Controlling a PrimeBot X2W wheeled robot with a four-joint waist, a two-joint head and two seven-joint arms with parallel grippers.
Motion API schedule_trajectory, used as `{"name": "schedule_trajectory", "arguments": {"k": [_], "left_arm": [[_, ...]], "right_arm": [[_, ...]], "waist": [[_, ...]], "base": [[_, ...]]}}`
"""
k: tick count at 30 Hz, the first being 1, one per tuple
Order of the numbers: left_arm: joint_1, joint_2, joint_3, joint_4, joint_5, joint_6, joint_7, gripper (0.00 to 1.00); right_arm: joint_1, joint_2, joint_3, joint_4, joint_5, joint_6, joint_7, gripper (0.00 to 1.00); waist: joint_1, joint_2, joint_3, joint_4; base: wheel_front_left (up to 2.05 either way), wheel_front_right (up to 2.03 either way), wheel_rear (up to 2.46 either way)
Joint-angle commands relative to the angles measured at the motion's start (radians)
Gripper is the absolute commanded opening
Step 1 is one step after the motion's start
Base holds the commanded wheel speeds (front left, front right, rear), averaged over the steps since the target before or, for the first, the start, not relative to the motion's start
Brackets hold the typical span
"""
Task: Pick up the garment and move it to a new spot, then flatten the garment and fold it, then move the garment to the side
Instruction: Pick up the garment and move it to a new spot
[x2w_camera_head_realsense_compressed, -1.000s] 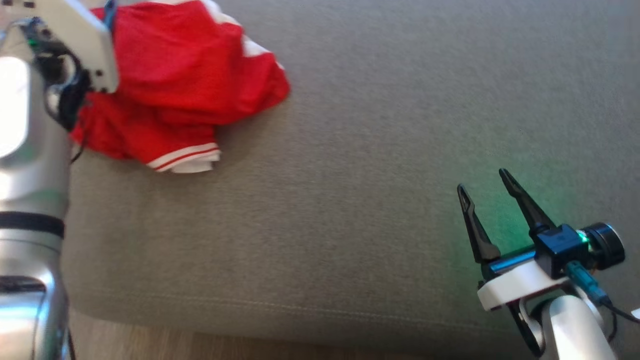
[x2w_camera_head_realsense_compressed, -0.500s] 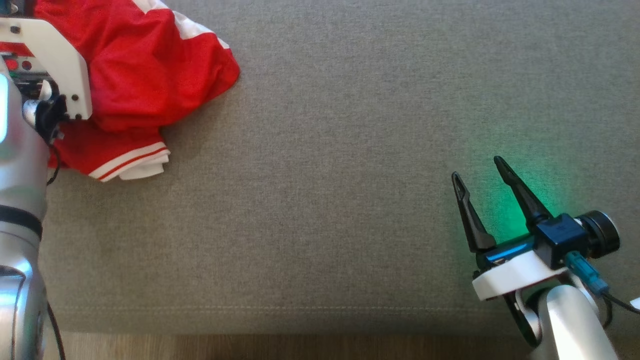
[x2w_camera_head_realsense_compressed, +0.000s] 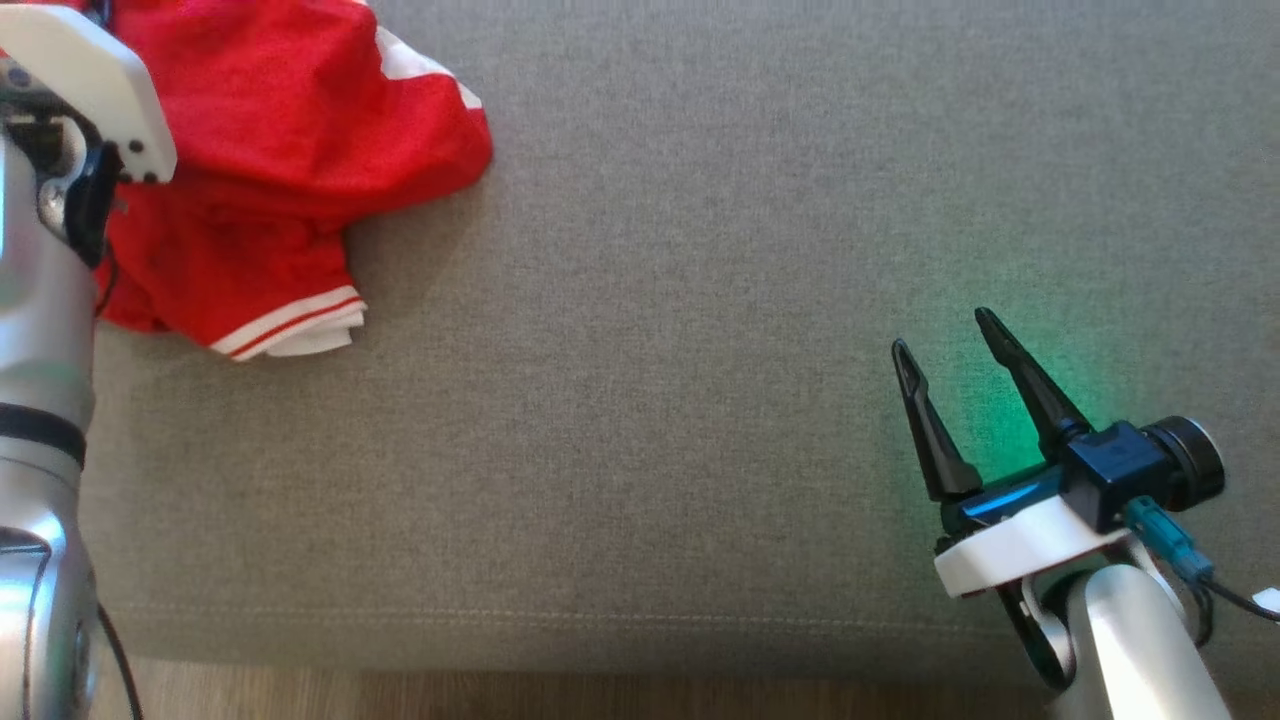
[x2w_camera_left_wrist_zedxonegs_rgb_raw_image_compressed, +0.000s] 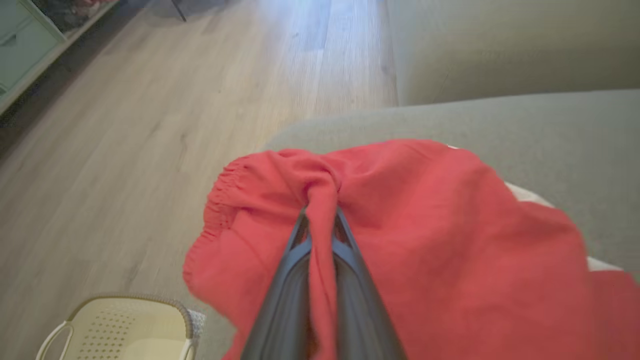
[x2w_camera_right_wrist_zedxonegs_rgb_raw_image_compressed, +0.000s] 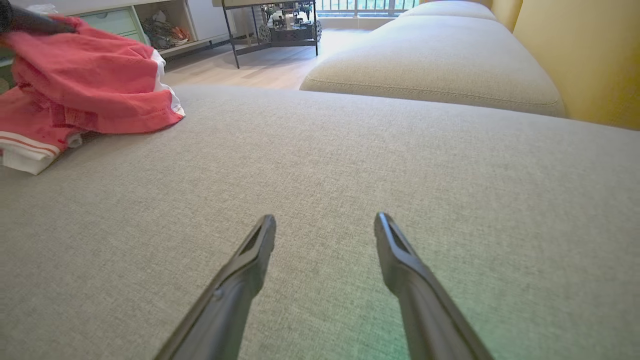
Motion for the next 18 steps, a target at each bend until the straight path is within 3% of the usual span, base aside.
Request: {"name": "schedule_trajectory", "arguments": {"k": [1, 10, 18], "left_arm": [[-0.055, 0.058, 0.019, -0.041, 0.000, 0.000, -0.031, 0.00], [-0.097, 0.023, -0.022, -0.138, 0.008, -0.012, -0.214, 0.00], [-0.103, -0.015, -0.066, -0.276, -0.024, -0.028, -0.227, 0.00]], "right_arm": [[-0.012, -0.007, 0.028, -0.024, 0.006, 0.000, -0.009, 1.00], [0.002, -0.007, 0.054, -0.013, 0.035, 0.000, -0.009, 1.00], [0.009, -0.007, 0.076, -0.026, 0.079, 0.000, -0.009, 1.00]], "waist": [[0.0000, 0.0000, -0.019, 0.002], [0.0000, 0.0000, -0.130, -0.028], [0.0000, 0.0000, -0.203, -0.154]], "base": [[0.00, 0.00, 0.00], [0.00, 0.00, 0.00], [0.00, 0.00, 0.00]]}}
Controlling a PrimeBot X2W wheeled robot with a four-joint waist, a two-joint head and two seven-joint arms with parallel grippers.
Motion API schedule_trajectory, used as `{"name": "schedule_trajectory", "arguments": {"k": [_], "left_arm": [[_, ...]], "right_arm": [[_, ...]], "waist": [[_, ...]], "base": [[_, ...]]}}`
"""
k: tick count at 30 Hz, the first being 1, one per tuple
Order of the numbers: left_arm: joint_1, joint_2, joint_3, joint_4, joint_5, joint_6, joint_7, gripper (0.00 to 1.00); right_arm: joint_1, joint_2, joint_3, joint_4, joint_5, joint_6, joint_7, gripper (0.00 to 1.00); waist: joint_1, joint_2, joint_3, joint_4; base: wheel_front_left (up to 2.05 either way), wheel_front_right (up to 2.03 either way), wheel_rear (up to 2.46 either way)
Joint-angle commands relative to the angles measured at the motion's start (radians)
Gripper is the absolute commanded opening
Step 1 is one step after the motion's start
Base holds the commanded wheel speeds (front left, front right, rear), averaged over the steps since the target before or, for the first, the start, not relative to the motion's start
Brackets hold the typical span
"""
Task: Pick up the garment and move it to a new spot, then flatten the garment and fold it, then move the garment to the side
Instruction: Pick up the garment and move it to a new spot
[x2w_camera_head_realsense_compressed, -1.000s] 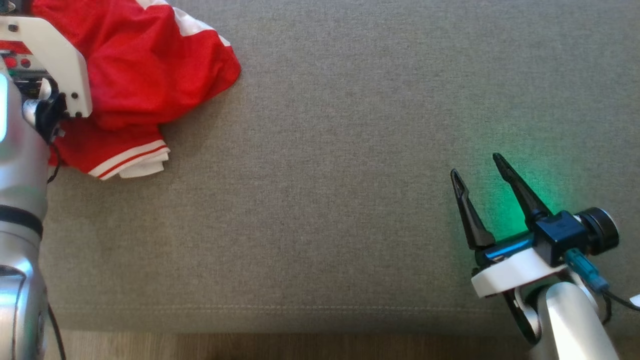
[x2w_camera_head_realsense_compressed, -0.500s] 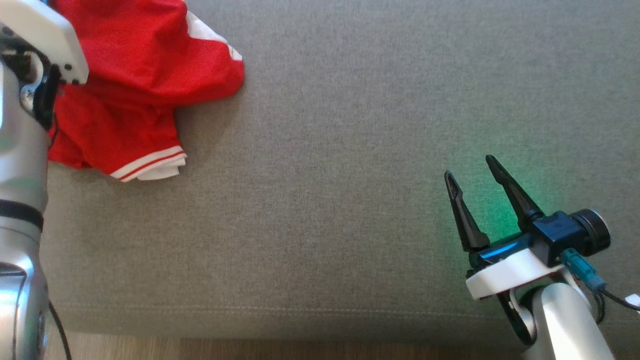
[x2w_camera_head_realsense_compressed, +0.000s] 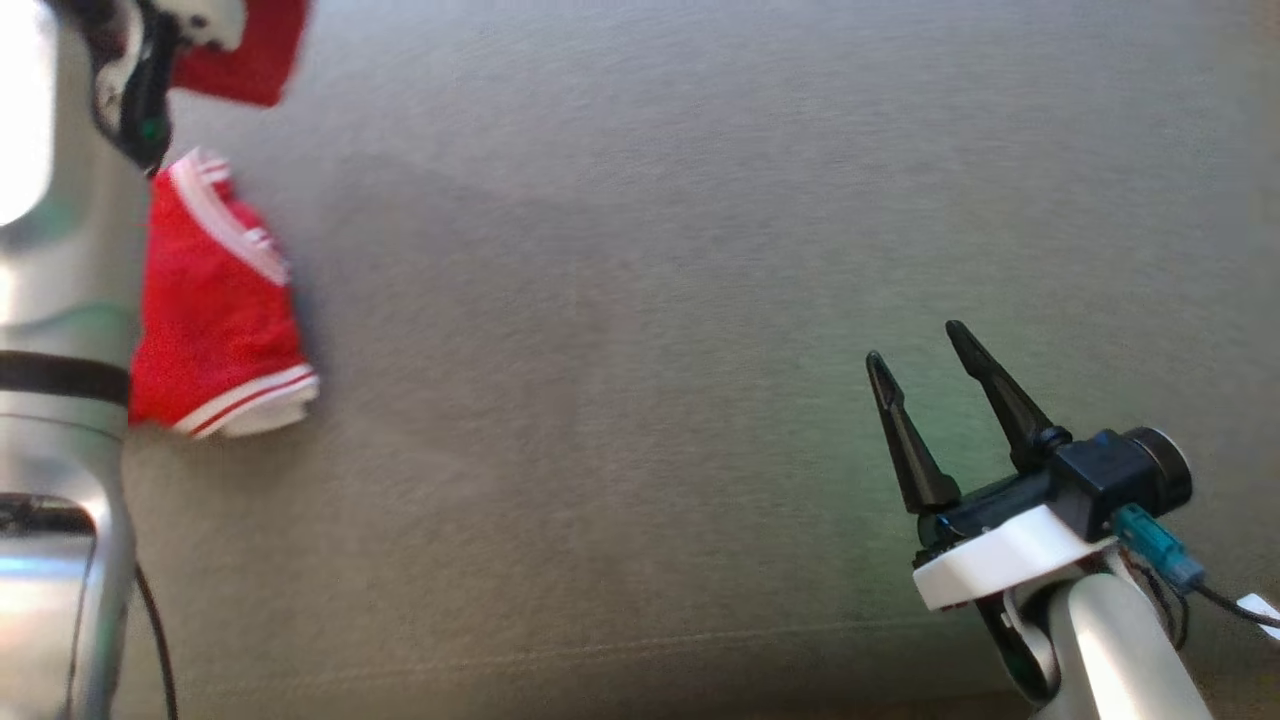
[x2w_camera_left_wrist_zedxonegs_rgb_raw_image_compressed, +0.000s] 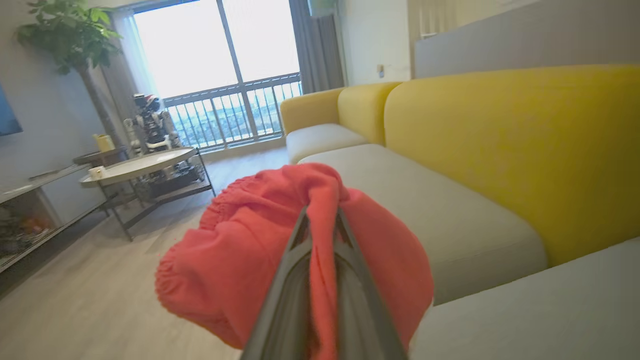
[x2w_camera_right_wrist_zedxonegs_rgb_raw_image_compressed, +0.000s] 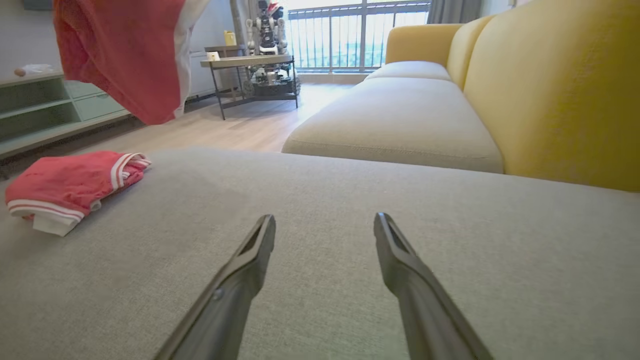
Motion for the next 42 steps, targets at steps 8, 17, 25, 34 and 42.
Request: {"name": "schedule_trajectory", "arguments": {"k": [8, 17, 25, 34, 42], "left_arm": [[0.003, 0.007, -0.067, -0.237, -0.054, -0.006, 0.077, 0.00], [0.073, -0.043, -0.127, -0.335, -0.066, 0.000, 0.109, 0.00], [0.218, -0.085, -0.147, -0.362, -0.071, 0.047, -0.025, 0.00], [0.615, -0.162, -0.139, -0.479, -0.081, 0.100, -0.097, 0.38], [0.864, -0.197, -0.081, -0.702, -0.071, 0.127, -0.098, 1.00]], "right_arm": [[-0.004, -0.007, 0.065, -0.071, 0.073, 0.000, -0.009, 1.00], [-0.023, -0.007, 0.097, -0.099, 0.144, 0.000, -0.009, 1.00], [-0.018, -0.007, 0.095, -0.116, 0.215, 0.000, -0.009, 1.00], [-0.019, -0.007, 0.078, -0.118, 0.216, 0.000, -0.009, 1.00], [0.004, -0.007, 0.092, -0.104, 0.192, 0.000, -0.009, 1.00]], "waist": [[0.0001, 0.0000, -0.052, -0.290], [0.0001, 0.0000, -0.020, -0.454], [0.0001, 0.0000, 0.020, -0.485], [0.0001, 0.0000, 0.022, -0.375], [0.0001, 0.0000, -0.032, -0.265]], "base": [[0.00, 0.00, 0.00], [0.00, 0.00, 0.00], [0.00, 0.00, 0.00], [0.00, 0.00, 0.00], [0.00, 0.00, 0.00]]}}
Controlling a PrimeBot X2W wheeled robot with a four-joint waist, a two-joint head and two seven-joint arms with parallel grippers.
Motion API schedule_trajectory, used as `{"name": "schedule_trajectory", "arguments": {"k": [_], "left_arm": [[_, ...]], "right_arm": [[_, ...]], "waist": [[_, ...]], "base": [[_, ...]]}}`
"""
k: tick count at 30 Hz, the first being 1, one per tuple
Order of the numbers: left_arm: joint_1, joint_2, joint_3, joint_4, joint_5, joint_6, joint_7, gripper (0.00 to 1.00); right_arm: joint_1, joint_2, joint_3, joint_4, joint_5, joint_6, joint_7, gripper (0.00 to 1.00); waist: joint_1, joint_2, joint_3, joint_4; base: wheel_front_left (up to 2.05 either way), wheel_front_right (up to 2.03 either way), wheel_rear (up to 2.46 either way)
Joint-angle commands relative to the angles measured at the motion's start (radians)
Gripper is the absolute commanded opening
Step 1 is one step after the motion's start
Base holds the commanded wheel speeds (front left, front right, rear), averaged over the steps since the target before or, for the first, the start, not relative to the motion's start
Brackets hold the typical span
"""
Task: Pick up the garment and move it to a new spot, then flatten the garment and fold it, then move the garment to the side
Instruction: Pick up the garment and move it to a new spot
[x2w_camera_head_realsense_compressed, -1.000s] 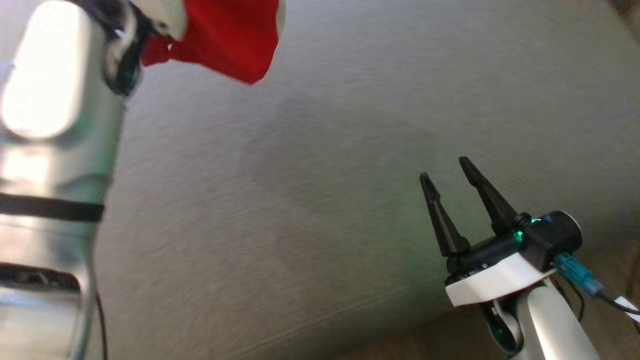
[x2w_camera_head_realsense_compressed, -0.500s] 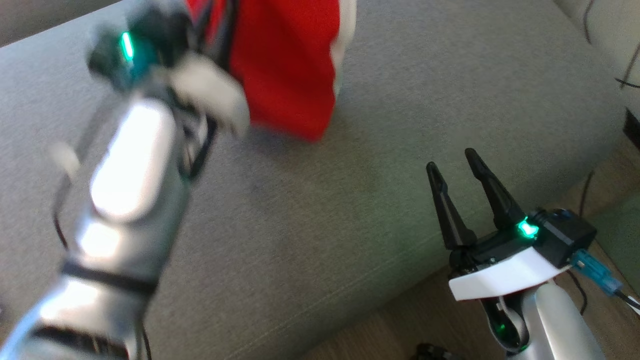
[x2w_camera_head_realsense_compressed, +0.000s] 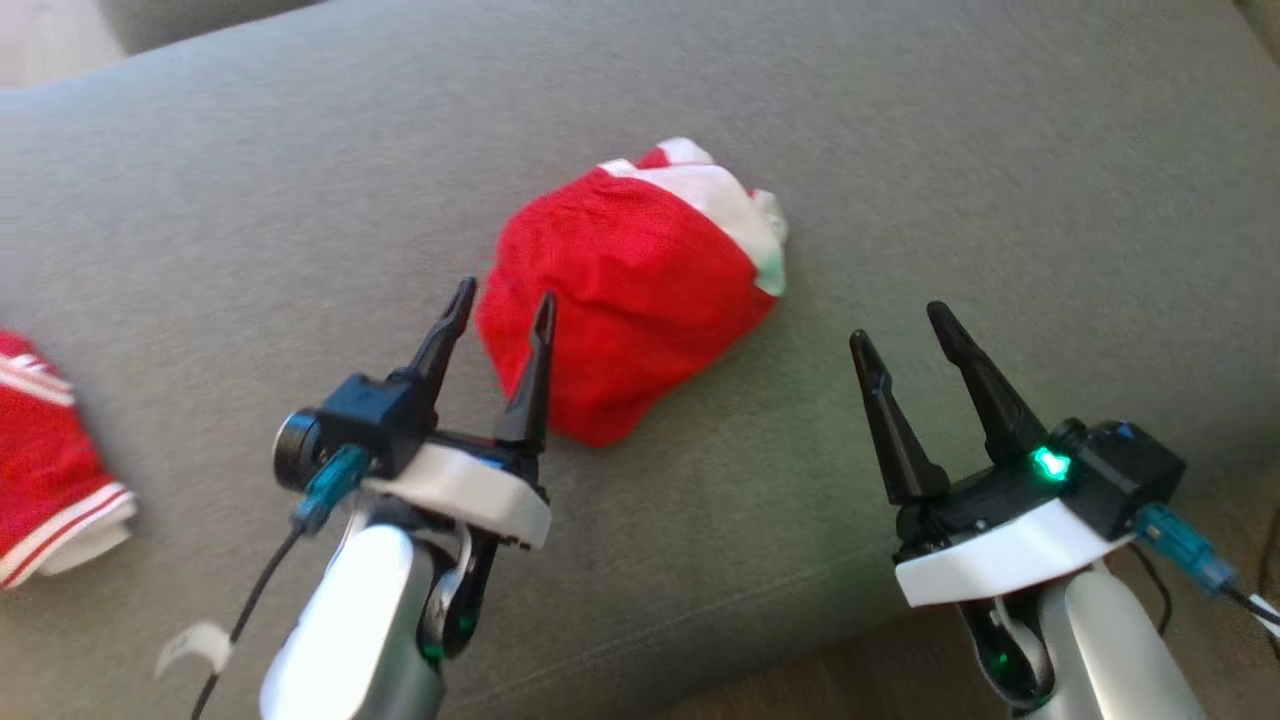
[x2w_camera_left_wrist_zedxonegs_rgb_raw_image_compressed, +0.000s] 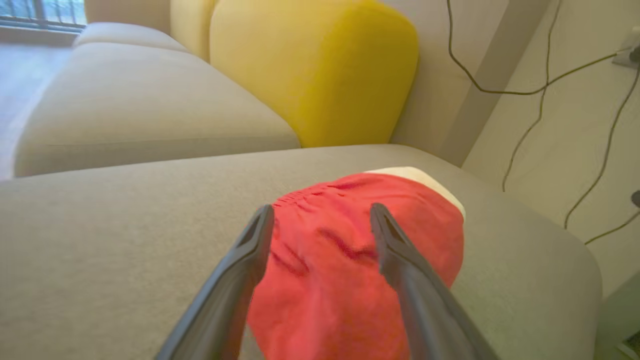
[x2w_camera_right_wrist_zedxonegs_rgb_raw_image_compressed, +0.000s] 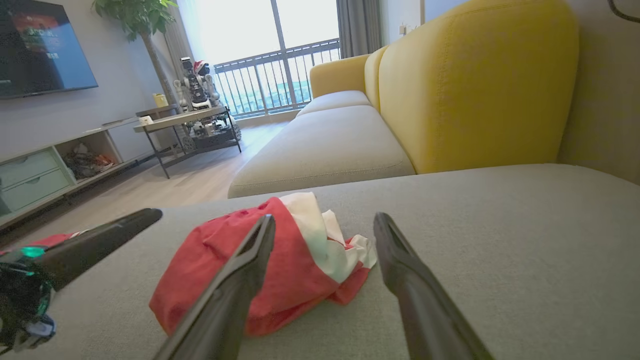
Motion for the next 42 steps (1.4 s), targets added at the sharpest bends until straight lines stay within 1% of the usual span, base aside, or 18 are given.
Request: {"name": "schedule_trajectory", "arguments": {"k": [1, 9, 13, 16, 17, 20, 26, 28, 32, 34, 42], "left_arm": [[0.005, -0.004, 0.040, -0.063, 0.010, 0.010, -0.012, 1.00], [0.201, -0.006, 0.082, -0.223, 0.061, 0.059, -0.012, 1.00], [0.284, -0.006, 0.113, -0.284, 0.067, 0.082, -0.012, 1.00], [0.336, -0.006, 0.131, -0.293, 0.093, 0.086, -0.012, 1.00], [0.336, -0.006, 0.131, -0.293, 0.093, 0.086, -0.012, 1.00], [0.387, -0.006, 0.156, -0.306, 0.107, 0.095, -0.012, 1.00], [0.482, -0.006, 0.221, -0.336, 0.141, 0.125, -0.012, 1.00], [0.509, -0.006, 0.236, -0.356, 0.147, 0.120, -0.012, 1.00], [0.540, -0.006, 0.237, -0.385, 0.159, 0.076, -0.012, 1.00], [0.547, -0.006, 0.244, -0.389, 0.159, 0.067, -0.012, 1.00], [0.537, -0.006, 0.245, -0.387, 0.175, 0.063, -0.012, 1.00]], "right_arm": [[0.009, -0.007, 0.020, -0.025, -0.011, 0.000, -0.009, 1.00], [0.073, -0.007, -0.004, 0.009, -0.039, 0.000, -0.009, 1.00], [0.117, -0.007, -0.032, 0.013, -0.045, 0.000, -0.009, 1.00], [0.152, -0.007, -0.062, 0.005, -0.066, 0.000, -0.009, 1.00], [0.152, -0.007, -0.062, 0.005, -0.066, 0.000, -0.009, 1.00], [0.193, -0.007, -0.108, -0.020, -0.090, 0.000, -0.009, 1.00], [0.281, -0.007, -0.187, -0.088, -0.127, 0.000, -0.009, 1.00], [0.305, -0.007, -0.198, -0.094, -0.132, 0.000, -0.009, 1.00], [0.319, -0.007, -0.201, -0.096, -0.137, 0.000, -0.009, 1.00], [0.318, -0.007, -0.199, -0.095, -0.137, 0.000, -0.009, 1.00], [0.307, -0.007, -0.181, -0.087, -0.136, 0.000, -0.009, 1.00]], "waist": [[0.0000, 0.0000, -0.043, 0.050], [0.0000, 0.0000, -0.171, 0.198], [0.0000, 0.0000, -0.224, 0.253], [0.0000, 0.0000, -0.255, 0.286], [0.0000, 0.0000, -0.255, 0.286], [0.0000, 0.0000, -0.279, 0.306], [0.0000, 0.0000, -0.299, 0.321], [0.0000, 0.0000, -0.297, 0.322], [0.0000, 0.0000, -0.288, 0.318], [0.0000, 0.0000, -0.284, 0.316], [0.0000, 0.0000, -0.280, 0.311]], "base": [[0.00, 0.00, 0.00], [0.00, 0.00, 0.00], [0.00, 0.00, 0.00], [0.00, 0.00, 0.00], [0.00, 0.00, 0.00], [0.00, 0.00, 0.00], [0.00, 0.00, 0.00], [0.00, 0.00, 0.00], [0.00, 0.00, 0.00], [0.00, 0.00, 0.00], [0.00, 0.00, 0.00]]}}
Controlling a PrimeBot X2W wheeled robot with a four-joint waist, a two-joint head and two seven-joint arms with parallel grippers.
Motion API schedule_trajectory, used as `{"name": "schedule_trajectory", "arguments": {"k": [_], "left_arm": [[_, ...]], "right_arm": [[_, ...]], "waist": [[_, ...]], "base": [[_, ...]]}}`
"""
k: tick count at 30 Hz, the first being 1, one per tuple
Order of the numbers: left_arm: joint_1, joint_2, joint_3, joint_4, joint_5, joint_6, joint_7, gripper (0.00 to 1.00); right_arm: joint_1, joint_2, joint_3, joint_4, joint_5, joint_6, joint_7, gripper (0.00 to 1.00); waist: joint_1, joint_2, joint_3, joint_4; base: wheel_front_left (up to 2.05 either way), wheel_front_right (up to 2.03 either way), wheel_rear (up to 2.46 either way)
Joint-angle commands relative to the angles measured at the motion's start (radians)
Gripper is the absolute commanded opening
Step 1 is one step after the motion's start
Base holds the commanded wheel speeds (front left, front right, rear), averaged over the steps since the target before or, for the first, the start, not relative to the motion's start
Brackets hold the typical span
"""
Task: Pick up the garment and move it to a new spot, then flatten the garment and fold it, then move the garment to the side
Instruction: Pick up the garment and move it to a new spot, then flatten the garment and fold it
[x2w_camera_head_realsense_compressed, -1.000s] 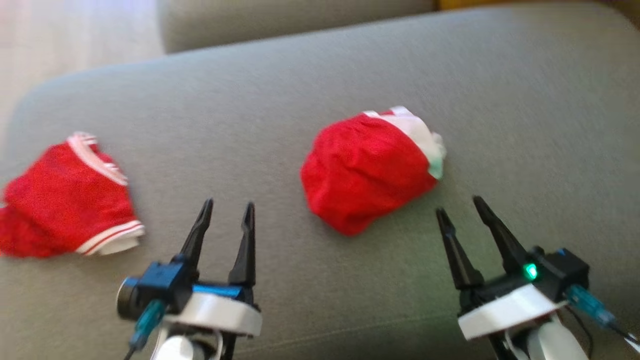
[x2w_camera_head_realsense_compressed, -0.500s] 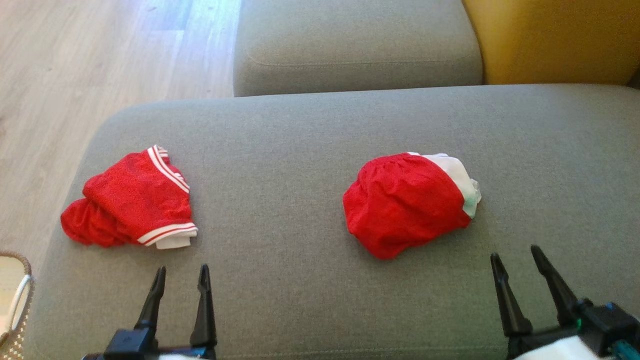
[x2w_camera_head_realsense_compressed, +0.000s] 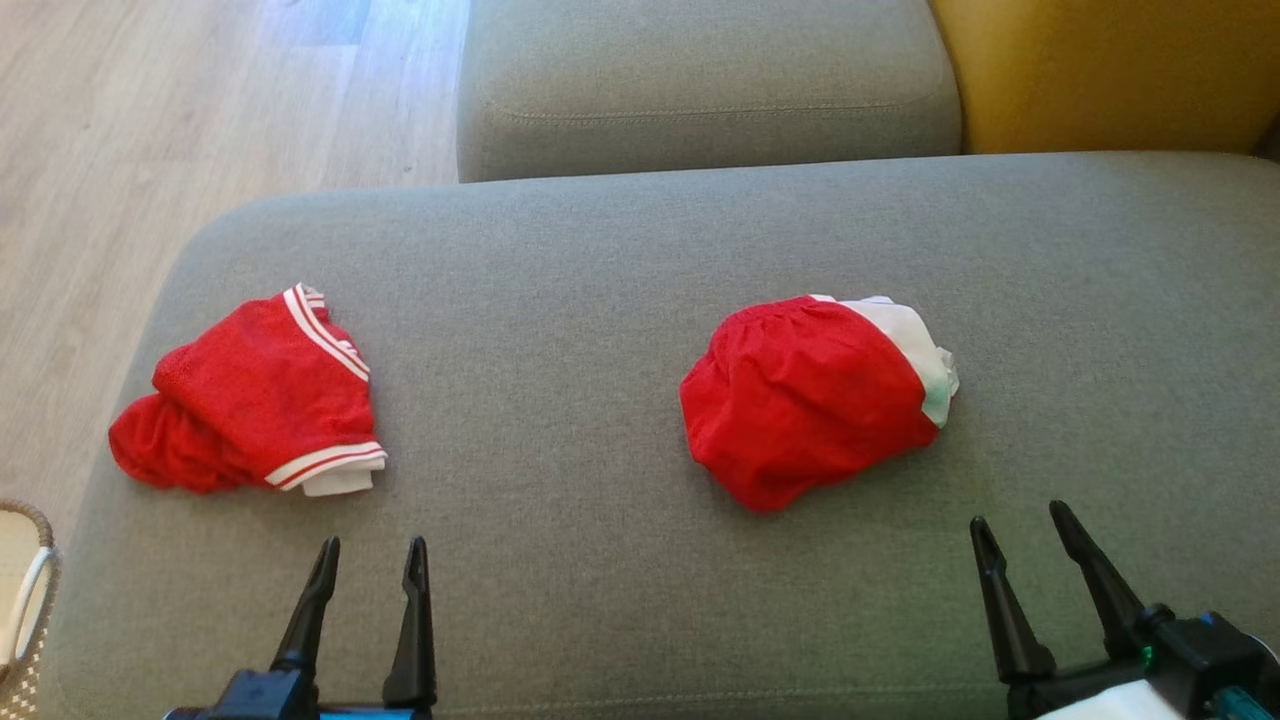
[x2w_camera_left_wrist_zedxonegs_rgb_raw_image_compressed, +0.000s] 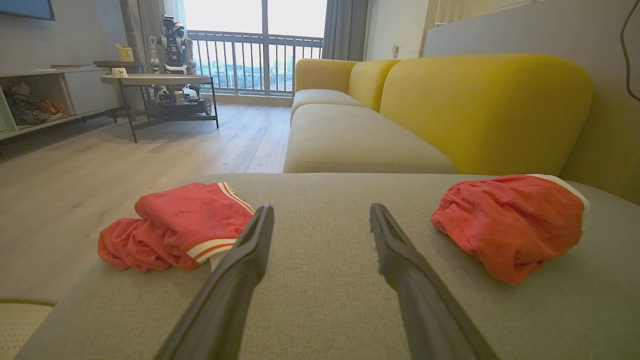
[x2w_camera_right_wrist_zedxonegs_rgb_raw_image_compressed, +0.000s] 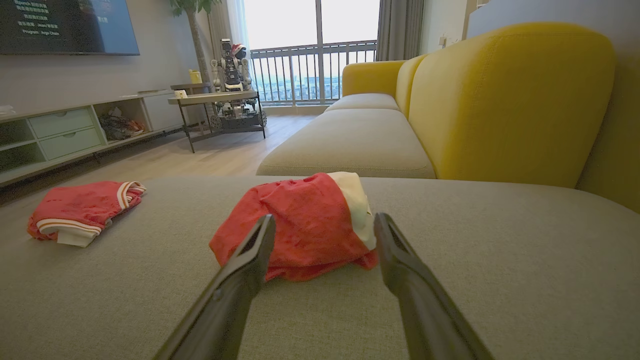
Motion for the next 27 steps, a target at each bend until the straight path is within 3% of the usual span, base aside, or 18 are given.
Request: {"name": "schedule_trajectory", "arguments": {"k": [1, 19, 27], "left_arm": [[-0.046, -0.008, 0.029, -0.035, 0.011, -0.001, -0.012, 1.00], [-0.065, -0.008, -0.002, 0.005, 0.034, -0.011, -0.012, 1.00], [-0.157, -0.008, -0.030, 0.049, -0.030, -0.035, -0.012, 1.00]], "right_arm": [[-0.041, -0.012, 0.026, -0.027, -0.007, 0.000, -0.009, 1.00], [-0.050, -0.012, 0.042, -0.008, -0.001, 0.000, -0.009, 1.00], [-0.071, -0.012, 0.072, 0.001, -0.007, 0.000, -0.009, 1.00]], "waist": [[0.0001, -0.0001, 0.000, -0.001], [0.0001, -0.0001, -0.003, -0.014], [0.0001, -0.0001, 0.024, -0.084]], "base": [[0.00, 0.00, 0.00], [0.00, 0.00, 0.00], [0.00, 0.00, 0.00]]}}
